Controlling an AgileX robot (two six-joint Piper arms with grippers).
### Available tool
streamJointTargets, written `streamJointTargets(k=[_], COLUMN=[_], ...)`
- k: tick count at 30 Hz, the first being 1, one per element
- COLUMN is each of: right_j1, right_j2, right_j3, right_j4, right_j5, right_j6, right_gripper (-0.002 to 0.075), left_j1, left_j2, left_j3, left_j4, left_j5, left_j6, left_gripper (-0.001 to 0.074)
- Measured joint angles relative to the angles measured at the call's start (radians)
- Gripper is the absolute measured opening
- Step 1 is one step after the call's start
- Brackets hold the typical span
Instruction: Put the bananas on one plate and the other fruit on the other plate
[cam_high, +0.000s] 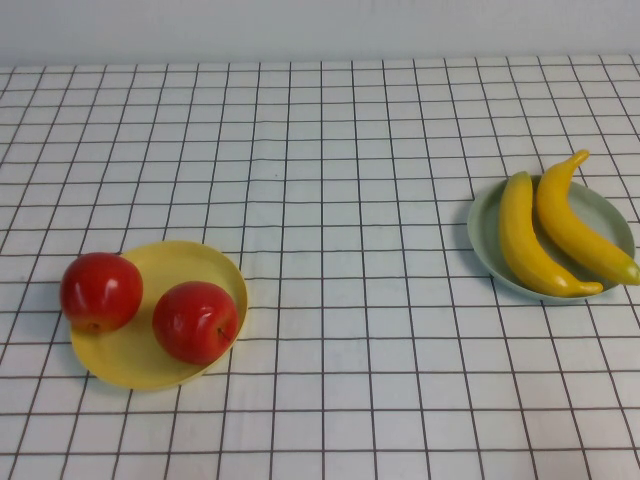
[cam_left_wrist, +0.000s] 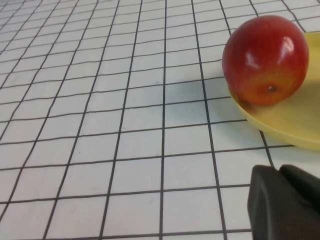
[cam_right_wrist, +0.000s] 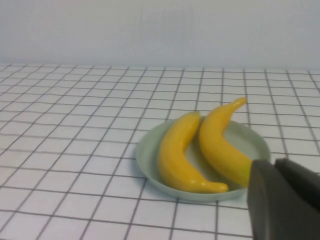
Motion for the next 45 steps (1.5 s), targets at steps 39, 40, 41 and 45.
streamJointTargets(k=[39,40,41,45], right_j1=[-0.225,-0.225,-0.225,-0.225], right_j2=[-0.193,-0.193,-0.193,-0.193], right_j3=[0.082,0.082,0.082,0.082], right_j4=[0.012,0.012,0.012,0.012], right_j5=[0.294,0.294,0.294,0.294], right_j6=[0.011,0.011,0.011,0.011], right_gripper=[-0.0014,-0.0014,-0.0014,-0.0014], left_j1=[0.000,0.000,0.000,0.000], left_j2=[0.000,0.000,0.000,0.000], left_j3=[0.000,0.000,0.000,0.000], left_j4=[0.000,0.000,0.000,0.000], left_j5=[0.002,0.002,0.002,0.002], left_j6=[0.000,0.000,0.000,0.000], left_gripper=[-0.0004,-0.0004,-0.0004,-0.0004])
